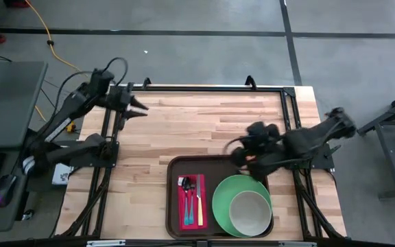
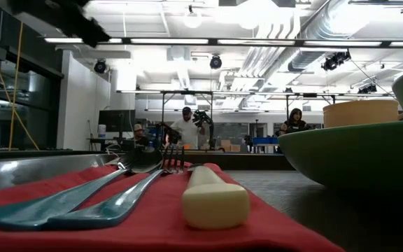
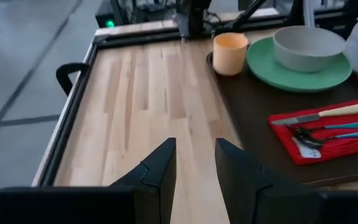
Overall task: Set up tray
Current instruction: Return to Home Position
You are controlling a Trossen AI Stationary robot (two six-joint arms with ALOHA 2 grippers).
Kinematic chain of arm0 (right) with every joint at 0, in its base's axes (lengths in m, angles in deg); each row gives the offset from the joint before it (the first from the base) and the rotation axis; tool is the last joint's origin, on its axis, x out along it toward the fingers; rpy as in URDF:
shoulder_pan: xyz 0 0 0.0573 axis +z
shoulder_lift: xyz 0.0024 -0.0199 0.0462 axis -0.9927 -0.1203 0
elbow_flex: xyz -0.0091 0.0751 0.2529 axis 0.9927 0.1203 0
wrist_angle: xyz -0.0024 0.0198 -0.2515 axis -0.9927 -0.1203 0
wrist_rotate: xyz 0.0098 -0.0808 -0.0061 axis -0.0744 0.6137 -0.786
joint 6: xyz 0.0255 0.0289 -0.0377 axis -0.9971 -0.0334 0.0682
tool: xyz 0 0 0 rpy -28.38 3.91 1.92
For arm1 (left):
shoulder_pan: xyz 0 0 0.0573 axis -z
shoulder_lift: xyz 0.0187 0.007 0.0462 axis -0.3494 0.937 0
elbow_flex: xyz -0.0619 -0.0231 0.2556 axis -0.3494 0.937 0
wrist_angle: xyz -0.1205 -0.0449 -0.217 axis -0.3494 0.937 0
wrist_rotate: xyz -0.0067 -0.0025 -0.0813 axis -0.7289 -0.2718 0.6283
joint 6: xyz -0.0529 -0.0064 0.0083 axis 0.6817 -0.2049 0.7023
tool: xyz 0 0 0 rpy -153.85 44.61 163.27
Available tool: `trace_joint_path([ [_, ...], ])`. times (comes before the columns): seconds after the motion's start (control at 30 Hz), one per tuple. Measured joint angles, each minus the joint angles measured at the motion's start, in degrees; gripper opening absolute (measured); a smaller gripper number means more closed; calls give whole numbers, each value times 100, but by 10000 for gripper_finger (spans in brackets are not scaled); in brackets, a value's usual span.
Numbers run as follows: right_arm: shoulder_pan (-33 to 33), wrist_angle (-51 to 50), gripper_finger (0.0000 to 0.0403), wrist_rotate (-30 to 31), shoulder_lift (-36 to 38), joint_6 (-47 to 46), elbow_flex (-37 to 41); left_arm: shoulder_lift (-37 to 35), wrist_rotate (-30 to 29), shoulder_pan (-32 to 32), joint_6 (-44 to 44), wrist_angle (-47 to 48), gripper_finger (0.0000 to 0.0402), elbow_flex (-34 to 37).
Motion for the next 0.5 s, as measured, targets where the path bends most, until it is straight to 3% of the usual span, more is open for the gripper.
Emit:
trace_joint_path([
  [0.17, 150, 1480, 0, 417, 1725, 287, 2102, -1650, 69, -78, 826, 19, 140, 923],
  [0.33, 154, 3697, 0, 1434, 3411, 1199, 4118, -3377, -291, -68, 1740, -37, 140, 1301],
  [0.5, 154, 5873, 0, 2579, 4494, 2304, 5596, -4645, -579, -69, 2520, -32, 140, 1487],
])
